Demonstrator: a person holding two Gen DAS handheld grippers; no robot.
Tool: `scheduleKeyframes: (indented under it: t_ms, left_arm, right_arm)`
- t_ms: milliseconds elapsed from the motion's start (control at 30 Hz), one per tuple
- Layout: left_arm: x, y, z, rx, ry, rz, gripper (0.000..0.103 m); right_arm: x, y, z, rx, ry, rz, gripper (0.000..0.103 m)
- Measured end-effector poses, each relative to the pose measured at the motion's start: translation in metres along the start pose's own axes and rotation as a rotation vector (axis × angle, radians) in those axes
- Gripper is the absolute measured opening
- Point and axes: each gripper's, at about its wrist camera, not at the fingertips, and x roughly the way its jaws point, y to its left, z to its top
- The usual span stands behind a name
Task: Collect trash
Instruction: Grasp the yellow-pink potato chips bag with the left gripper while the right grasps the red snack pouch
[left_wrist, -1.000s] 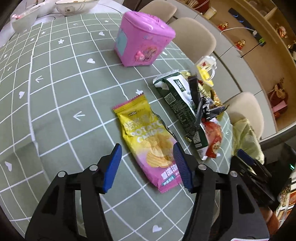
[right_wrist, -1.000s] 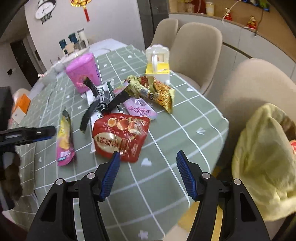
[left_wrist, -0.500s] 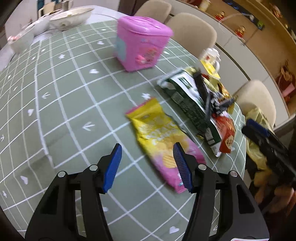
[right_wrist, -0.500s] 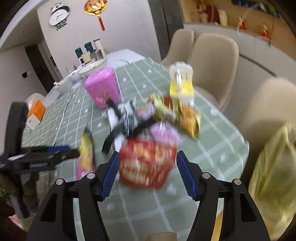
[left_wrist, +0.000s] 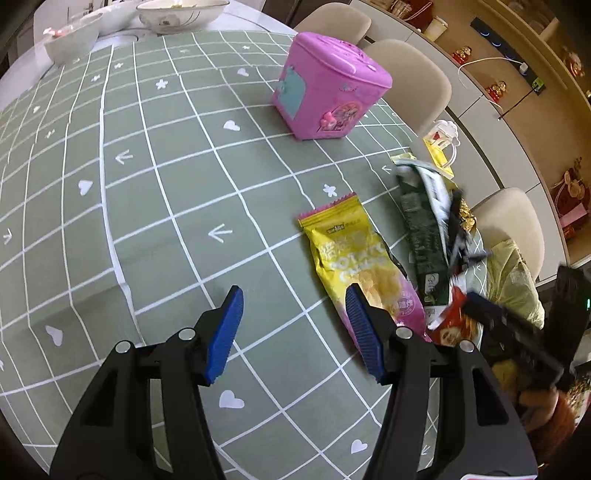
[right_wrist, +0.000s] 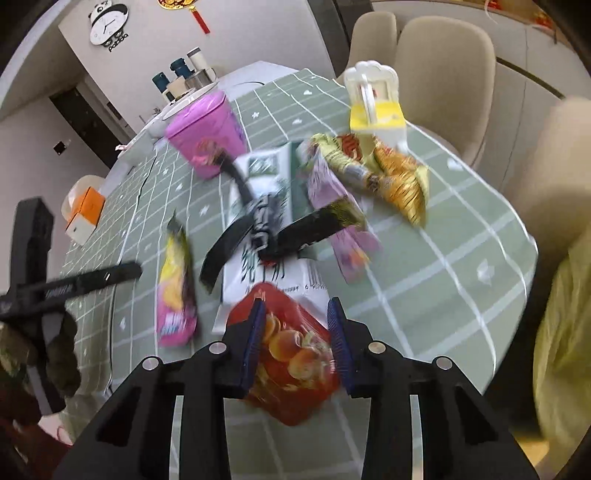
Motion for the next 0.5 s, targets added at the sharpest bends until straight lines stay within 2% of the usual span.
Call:
scheduleKeyframes:
  t_ms: [100, 167, 200, 233, 267, 367, 500]
  left_arm:
    - [0.001, -0.004, -0.003, 0.006, 0.006, -0.027, 0.055]
    - [0.002, -0.01, -0.004, 0.014, 0.013, -0.06, 0.055]
    - [0.005, -0.014, -0.005, 0.017, 0.02, -0.068, 0.055]
    - [0.009, -0.02, -0.005, 0.022, 0.03, -0.069, 0.055]
    - [0.012, -0.023, -0.005, 0.024, 0.035, -0.06, 0.055]
    - [0.021, -0.041, -0.005, 0.048, 0.014, 0.014, 0.055]
    - [0.033, -0.065, -0.002, 0.141, -0.015, 0.089, 0.055]
  right_arm:
    - [-0.01, 0.003, -0.012, 0.009, -0.013, -0.012, 0.033]
    - [-0.025, 0.003, -0.019, 0.028, -0.068, -0.048, 0.034]
    - [-0.032, 0.002, -0.021, 0.039, -0.098, -0.069, 0.035]
    - [-0.04, 0.0, -0.023, 0.052, -0.129, -0.087, 0.043]
    - [-0.046, 0.0, -0.025, 0.063, -0.156, -0.099, 0.05]
    - [-0.056, -0.002, -0.028, 0.084, -0.195, -0.124, 0.057]
    - [-0.057, -0.002, -0.034, 0.063, -0.139, -0.143, 0.058]
